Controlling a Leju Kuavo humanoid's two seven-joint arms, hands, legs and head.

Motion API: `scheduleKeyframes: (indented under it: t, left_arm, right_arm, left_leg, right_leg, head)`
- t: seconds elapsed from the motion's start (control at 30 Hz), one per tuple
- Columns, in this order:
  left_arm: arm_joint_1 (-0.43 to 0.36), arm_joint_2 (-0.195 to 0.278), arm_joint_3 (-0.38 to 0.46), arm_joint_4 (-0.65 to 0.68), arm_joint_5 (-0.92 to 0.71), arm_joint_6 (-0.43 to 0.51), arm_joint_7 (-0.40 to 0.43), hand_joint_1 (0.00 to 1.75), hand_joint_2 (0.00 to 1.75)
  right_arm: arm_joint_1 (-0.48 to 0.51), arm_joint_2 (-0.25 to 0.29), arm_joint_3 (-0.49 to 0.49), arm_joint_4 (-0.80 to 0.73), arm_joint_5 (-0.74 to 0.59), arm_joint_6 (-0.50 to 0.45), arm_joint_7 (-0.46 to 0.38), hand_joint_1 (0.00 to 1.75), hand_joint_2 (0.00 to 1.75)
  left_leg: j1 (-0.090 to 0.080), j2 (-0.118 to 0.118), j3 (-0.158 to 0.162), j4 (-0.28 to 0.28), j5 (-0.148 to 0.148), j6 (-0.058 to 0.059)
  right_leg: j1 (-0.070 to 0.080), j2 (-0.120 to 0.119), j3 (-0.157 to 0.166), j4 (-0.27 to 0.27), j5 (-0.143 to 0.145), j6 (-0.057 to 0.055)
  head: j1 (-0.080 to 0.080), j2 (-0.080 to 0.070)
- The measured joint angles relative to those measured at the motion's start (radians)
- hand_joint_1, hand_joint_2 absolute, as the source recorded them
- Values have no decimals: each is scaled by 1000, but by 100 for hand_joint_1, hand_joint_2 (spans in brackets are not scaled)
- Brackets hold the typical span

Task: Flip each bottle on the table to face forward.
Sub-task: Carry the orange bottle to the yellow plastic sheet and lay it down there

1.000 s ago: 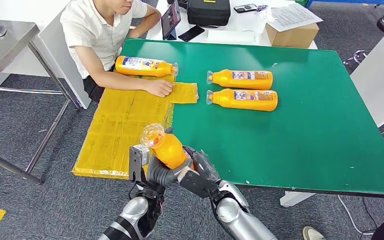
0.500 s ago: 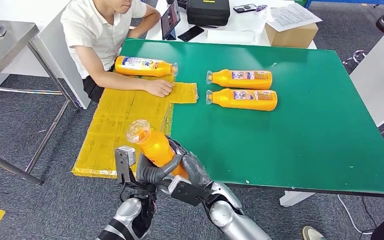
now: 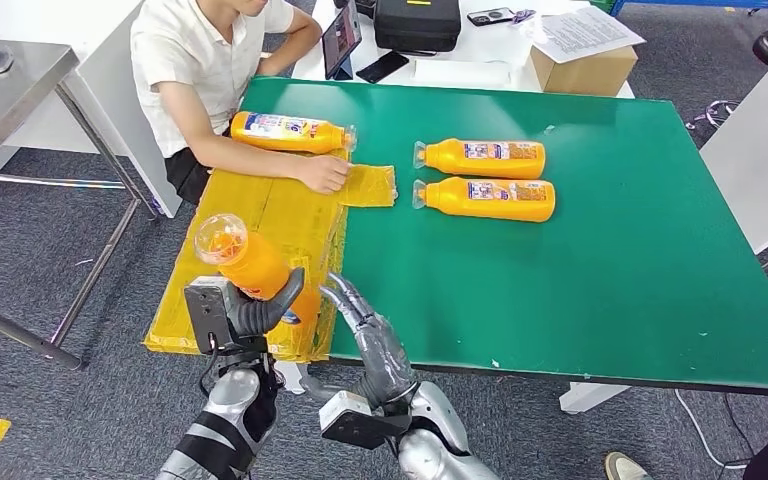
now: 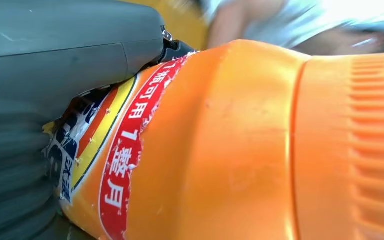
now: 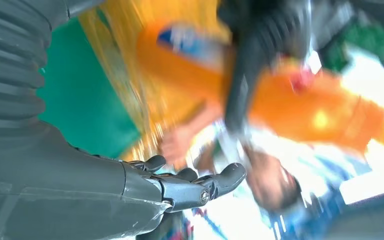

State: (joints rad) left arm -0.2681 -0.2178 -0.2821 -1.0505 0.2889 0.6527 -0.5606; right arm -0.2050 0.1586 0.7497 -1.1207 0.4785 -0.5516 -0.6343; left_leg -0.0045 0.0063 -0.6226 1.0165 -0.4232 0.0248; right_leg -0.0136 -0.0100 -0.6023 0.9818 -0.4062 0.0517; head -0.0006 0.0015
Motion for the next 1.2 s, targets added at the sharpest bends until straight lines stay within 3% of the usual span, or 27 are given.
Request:
scheduleKeyframes:
  t: [0.13,0.3,0.37,0.87,1.0,1.13,1.2]
  left_arm:
    - [-26,-21,114,13,-334,41,-40,175,175]
    - [-70,-59,300,40,-956,47,3,175,175]
    - [-79,-62,331,59,-1087,47,42,175,175]
    - [-100,-65,384,106,-1145,48,74,175,175]
    - [-133,-57,349,156,-1366,46,229,170,175]
    - [-220,-27,227,287,-1587,-20,424,175,175]
    - [-265,-17,172,348,-1570,-83,448,155,175]
  right_arm:
    - [15,25,-4,-65,25,-130,-55,0,175]
    - [22,42,-8,-133,19,-141,-62,0,175]
    - [22,42,-8,-147,13,-141,-63,0,175]
    - [22,44,-8,-172,5,-142,-63,0,175]
    - [20,42,-7,-176,-13,-142,-63,0,175]
    - [10,30,0,-192,-43,-142,-63,0,175]
    - [6,24,4,-204,-50,-142,-63,0,175]
  left_leg:
    - [0,0,0,0,0,0]
    - [0,0,0,0,0,0]
    - [0,1,0,0,1,0]
    - [0,1,0,0,0,0]
    - [0,0,0,0,1,0]
    - [0,1,0,0,1,0]
    - [0,1,0,0,1,0]
  right_leg:
    - [0,0,0,0,0,0]
    - [0,0,0,0,0,0]
    - [0,1,-1,0,0,0]
    - [0,1,-1,0,0,0]
    - [0,0,-1,0,0,0]
    - [0,0,-1,0,1,0]
    - [0,0,-1,0,1,0]
  head:
    - [0,0]
    - [0,0]
    - [0,0]
    - [0,0]
    - [0,0]
    - [0,0]
    - [0,0]
